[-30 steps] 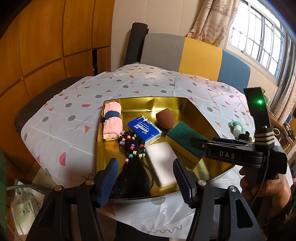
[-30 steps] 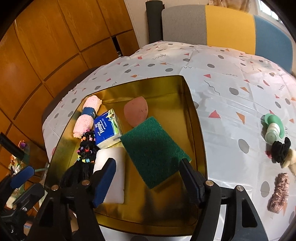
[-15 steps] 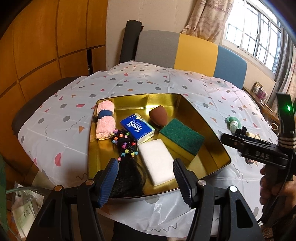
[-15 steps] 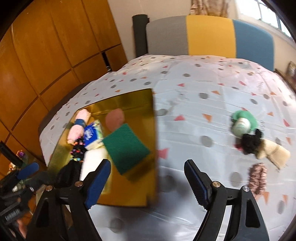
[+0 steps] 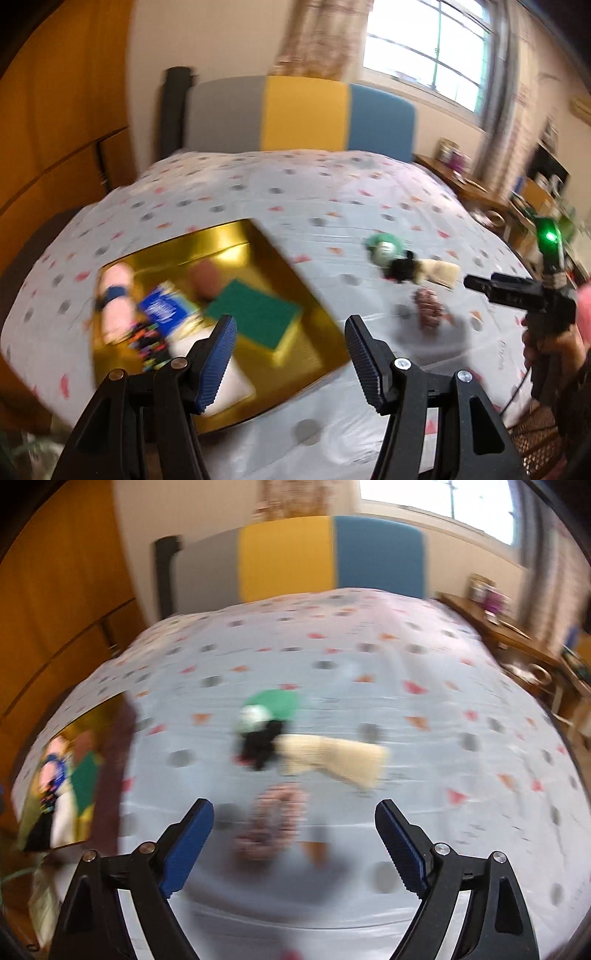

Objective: Organize soft objects
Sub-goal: 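Move the left tool to the pink satin scrunchie and grasp it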

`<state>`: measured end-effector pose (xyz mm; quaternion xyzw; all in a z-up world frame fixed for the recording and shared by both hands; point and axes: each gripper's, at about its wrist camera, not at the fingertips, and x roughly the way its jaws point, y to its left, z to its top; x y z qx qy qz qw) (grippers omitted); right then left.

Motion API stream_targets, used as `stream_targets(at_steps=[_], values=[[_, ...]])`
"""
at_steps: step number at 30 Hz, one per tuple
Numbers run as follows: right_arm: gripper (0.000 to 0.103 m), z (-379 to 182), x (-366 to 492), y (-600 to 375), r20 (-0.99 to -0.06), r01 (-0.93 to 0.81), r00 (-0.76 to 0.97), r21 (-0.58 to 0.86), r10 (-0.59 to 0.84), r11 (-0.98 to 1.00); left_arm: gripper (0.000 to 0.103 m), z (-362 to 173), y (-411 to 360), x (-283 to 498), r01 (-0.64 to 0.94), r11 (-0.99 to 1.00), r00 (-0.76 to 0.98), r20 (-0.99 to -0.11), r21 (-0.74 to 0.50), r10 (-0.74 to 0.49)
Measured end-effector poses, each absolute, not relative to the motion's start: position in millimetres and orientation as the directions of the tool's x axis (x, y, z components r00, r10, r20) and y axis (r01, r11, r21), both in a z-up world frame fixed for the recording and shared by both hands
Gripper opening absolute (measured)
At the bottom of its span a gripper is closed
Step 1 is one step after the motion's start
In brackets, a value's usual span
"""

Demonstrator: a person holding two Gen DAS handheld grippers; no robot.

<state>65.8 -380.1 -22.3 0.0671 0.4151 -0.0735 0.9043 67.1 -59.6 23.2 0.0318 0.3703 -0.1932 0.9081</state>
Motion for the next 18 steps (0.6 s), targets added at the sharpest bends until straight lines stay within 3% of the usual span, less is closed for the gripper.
stream_targets(at_steps=[9,18], values=[[0.090,-44,33,-476,-0.771,0.447,0.613,0.162,-0.170,0.880,0.061,-10,-176,88,0.552,0.825,0.461,-0.781,-0.119,-0.421],[0.092,-36,31,-484,-0.744,0.458,0.654,0.248,-0.135,0.854,0.061,-57,-260,109,0.634,0.761,0.339,-0.834,-0.141,-0.436]])
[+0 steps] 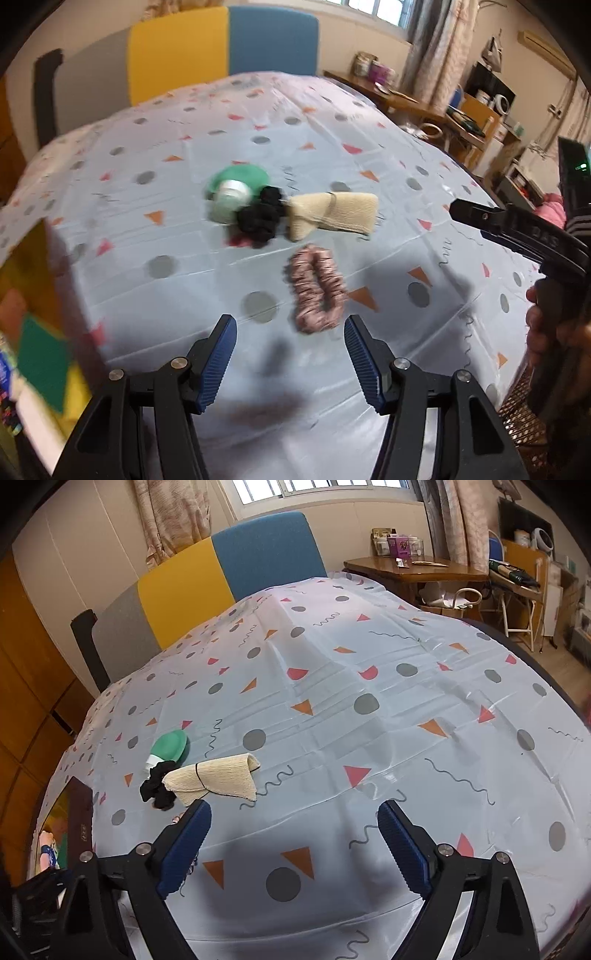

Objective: Organize soft objects
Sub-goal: 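Move the left tool to the pink satin scrunchie and grasp it, then grasp the beige knit cloth with the right tool while the left tool holds the scrunchie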

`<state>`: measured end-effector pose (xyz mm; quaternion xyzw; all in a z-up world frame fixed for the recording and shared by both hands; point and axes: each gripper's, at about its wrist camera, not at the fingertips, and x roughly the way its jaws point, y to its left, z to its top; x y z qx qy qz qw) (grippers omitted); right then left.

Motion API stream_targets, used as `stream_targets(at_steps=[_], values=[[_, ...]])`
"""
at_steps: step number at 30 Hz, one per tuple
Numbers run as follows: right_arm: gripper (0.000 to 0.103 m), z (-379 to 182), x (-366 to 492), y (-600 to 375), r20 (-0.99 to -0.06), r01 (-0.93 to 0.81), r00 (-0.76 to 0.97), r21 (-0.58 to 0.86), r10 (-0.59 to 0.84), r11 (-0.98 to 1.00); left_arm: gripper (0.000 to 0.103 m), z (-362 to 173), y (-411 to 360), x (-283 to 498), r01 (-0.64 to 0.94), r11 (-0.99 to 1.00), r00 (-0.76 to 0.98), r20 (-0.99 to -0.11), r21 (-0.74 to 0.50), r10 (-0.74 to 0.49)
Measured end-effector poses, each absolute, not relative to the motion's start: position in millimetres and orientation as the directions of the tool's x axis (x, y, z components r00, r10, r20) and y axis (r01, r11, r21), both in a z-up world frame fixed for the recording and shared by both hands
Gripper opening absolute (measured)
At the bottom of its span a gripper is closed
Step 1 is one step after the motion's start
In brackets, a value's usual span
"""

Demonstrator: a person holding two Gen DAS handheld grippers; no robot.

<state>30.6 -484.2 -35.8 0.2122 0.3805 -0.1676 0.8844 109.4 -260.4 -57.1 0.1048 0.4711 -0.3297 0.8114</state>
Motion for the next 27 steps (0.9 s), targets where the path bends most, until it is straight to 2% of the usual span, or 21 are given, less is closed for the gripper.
stream_targets(at_steps=[15,16,17,19,27], values=[[0.093,-34,31,-489,-0.738,0.464,0.664,0.284,-0.117,0.839,0.060,-105,-324,147,0.633,0.769,0.301,-0.887,-0.089,-0.350],[0.093,-34,31,-489,-0.738,0.465,0.663,0.279,-0.122,0.841,0.053,-108,-325,147,0.635,0.769,0.308,-0.889,-0.074,-0.339],[0.093,-34,31,-489,-0.739,0.465,0.663,0.275,-0.124,0.842,0.040,-107,-326,145,0.643,0.764,0.337,-0.880,-0.045,-0.336],[0.093,-34,32,-487,-0.738,0.461,0.662,0.263,-0.131,0.847,0.024,-106,-323,142,0.657,0.753,0.338,-0.872,-0.051,-0.354],[0.093,-40,36,-477,-0.758,0.428,0.643,0.232,-0.114,0.873,0.022,-96,-276,118,0.622,0.781,0.378,-0.848,-0.065,-0.372]])
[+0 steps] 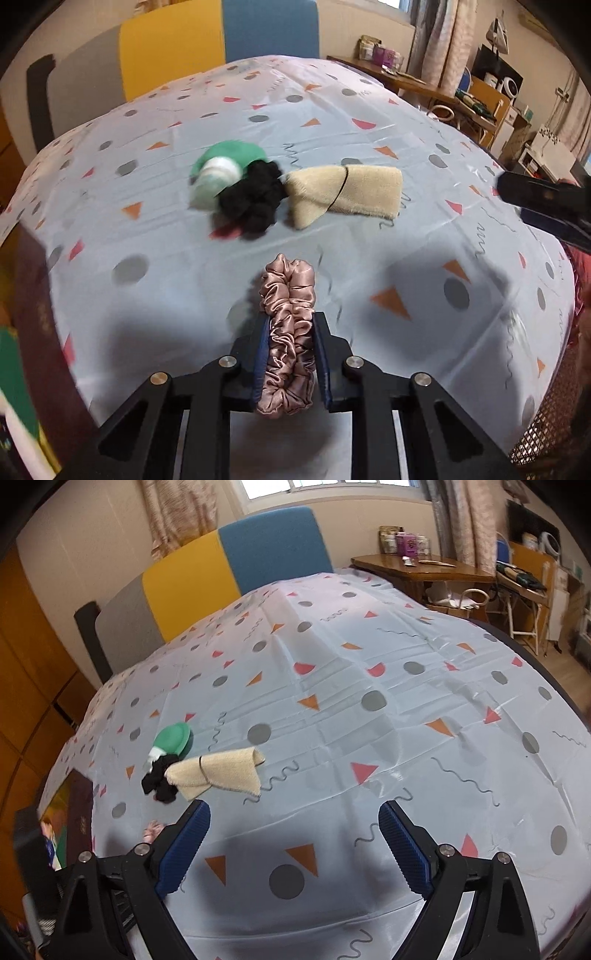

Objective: Organize soft objects
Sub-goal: 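Grasp the beige knit cloth with the right tool while the left tool holds the scrunchie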

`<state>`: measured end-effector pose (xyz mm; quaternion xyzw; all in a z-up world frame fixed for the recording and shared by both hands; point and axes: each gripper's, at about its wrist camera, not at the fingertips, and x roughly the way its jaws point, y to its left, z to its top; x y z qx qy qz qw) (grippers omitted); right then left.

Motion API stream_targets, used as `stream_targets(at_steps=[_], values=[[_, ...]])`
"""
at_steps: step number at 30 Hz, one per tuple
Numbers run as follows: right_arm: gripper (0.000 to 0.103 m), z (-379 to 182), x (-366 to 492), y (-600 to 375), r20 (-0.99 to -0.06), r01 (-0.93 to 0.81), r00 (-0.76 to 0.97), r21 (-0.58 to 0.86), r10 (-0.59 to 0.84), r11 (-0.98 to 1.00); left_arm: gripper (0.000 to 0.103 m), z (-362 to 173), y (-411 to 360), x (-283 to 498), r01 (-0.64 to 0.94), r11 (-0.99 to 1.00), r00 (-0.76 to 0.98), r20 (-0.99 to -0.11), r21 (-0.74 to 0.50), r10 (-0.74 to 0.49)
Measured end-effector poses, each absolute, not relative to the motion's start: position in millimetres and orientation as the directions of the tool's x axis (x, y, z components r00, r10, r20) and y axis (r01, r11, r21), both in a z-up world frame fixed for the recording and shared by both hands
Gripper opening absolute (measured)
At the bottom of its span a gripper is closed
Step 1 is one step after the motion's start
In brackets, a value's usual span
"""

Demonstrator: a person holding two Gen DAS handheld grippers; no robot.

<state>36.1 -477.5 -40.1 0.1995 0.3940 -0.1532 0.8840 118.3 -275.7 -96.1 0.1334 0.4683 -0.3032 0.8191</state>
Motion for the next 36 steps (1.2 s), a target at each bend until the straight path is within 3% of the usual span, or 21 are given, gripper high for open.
stream_targets(at_steps=[11,23,25,27,30,36], values=[[0.090,-40,80,-411,-0.794,0.081,0.609,0.056,-0.005,0.995,0.023,-109,-249,109,0.651,0.753,0.395,-0.806,-0.093,-0.441],[0.087,-73,185,-374,-0.873,-0.282,0.443,-0.352,-0.205,0.893,0.024,-112,-243,110,0.632,0.761,0.396,-0.784,-0.143,-0.477],[0.072,-87,195,-370,-0.884,-0.327,0.410,-0.371,-0.223,0.869,0.024,-112,-242,110,0.630,0.762,0.396,-0.783,-0.149,-0.480],[0.039,-98,200,-368,-0.898,-0.340,0.376,-0.363,-0.228,0.867,0.024,-112,-242,110,0.630,0.762,0.395,-0.782,-0.152,-0.483],[0.029,-94,197,-369,-0.888,-0.297,0.405,-0.355,-0.219,0.886,0.024,-112,-241,108,0.634,0.758,0.396,-0.778,-0.152,-0.487],[0.029,-56,151,-388,-0.881,-0.107,0.459,-0.185,-0.116,0.977,0.024,-113,-239,107,0.634,0.758,0.399,-0.775,-0.152,-0.490]])
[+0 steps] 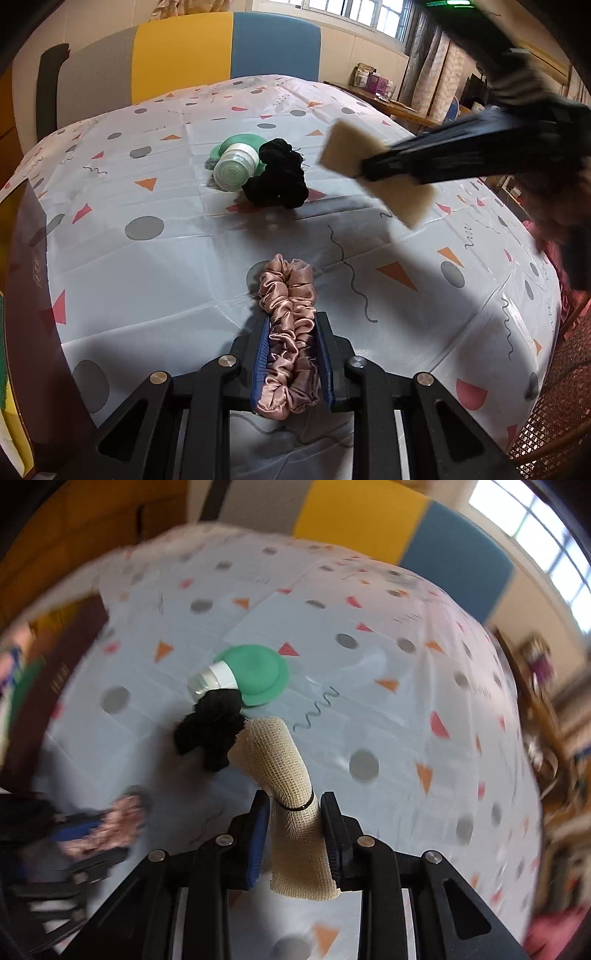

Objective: Organize soft objects
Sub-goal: 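Grasp the beige knit cloth with the right tool while the left tool holds the scrunchie, then carry the pink satin scrunchie into the gold tray and open the left tool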

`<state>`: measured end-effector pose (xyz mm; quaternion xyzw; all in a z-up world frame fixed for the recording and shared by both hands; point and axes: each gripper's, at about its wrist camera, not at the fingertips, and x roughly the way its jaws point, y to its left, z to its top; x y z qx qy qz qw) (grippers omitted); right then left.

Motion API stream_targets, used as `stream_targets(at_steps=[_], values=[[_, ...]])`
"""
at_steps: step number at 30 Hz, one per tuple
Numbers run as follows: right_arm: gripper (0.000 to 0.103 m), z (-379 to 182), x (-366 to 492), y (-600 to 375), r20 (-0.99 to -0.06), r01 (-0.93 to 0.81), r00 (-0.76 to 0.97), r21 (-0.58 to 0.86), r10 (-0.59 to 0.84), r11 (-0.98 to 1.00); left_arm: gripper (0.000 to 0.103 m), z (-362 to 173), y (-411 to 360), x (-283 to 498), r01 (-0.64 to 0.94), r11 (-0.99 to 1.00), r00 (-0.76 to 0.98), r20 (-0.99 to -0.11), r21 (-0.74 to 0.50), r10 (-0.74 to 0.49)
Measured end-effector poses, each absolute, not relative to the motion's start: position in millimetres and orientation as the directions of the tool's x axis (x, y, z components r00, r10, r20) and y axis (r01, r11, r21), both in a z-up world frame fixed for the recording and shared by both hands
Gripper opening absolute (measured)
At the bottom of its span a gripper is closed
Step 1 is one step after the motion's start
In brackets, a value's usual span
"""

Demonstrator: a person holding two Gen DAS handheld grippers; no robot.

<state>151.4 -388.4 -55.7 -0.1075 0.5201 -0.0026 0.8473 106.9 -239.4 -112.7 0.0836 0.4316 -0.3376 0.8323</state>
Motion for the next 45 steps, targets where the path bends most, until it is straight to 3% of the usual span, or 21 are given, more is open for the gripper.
stream_targets(at_steps=[6,7,9,16,26,30,45], values=[[0.028,-64,98,-401,-0.889,0.049,0.457,0.058,0.029,0.997,0.022,-107,-242,109,0.622,0.768,0.389,-0.792,-0.151,-0.470],[0.022,-71,91,-403,-0.886,0.066,0.462,0.079,0.039,0.995,0.021,-106,-242,110,0.615,0.773,0.383,-0.798,-0.154,-0.464],[0.020,-82,81,-402,-0.884,0.091,0.465,0.104,0.050,0.990,0.021,-102,-242,110,0.613,0.777,0.390,-0.800,-0.144,-0.456],[0.021,-86,79,-405,-0.858,0.070,0.509,0.118,0.066,0.991,0.020,-83,-231,96,0.610,0.781,0.424,-0.779,-0.130,-0.461],[0.025,-92,81,-395,-0.864,0.045,0.503,0.009,-0.015,0.999,0.020,-53,-213,65,0.604,0.784,0.452,-0.749,-0.142,-0.484],[0.018,-94,80,-387,-0.860,0.039,0.506,-0.056,-0.069,0.998,0.020,-39,-202,56,0.591,0.796,0.484,-0.731,-0.133,-0.482],[0.018,-95,80,-383,-0.855,0.038,0.510,-0.093,-0.100,0.995,0.021,11,-144,43,0.487,0.868,0.628,-0.653,-0.093,-0.423]])
